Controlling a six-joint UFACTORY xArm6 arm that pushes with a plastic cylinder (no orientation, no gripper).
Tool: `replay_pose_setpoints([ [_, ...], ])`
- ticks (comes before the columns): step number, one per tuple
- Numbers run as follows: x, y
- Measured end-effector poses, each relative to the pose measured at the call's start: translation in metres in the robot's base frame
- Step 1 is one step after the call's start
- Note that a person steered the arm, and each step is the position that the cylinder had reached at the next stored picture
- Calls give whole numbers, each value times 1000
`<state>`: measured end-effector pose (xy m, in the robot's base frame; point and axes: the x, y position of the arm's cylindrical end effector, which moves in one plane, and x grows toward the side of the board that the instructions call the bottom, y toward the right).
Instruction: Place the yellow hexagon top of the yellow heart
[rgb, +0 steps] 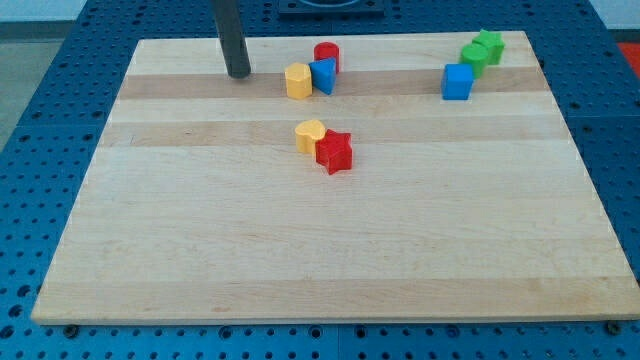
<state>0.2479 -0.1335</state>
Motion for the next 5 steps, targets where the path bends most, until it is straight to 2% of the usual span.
replay_pose_setpoints([
  [1, -52, 44],
  [2, -52, 52],
  [3, -44, 58],
  [5, 19, 81],
])
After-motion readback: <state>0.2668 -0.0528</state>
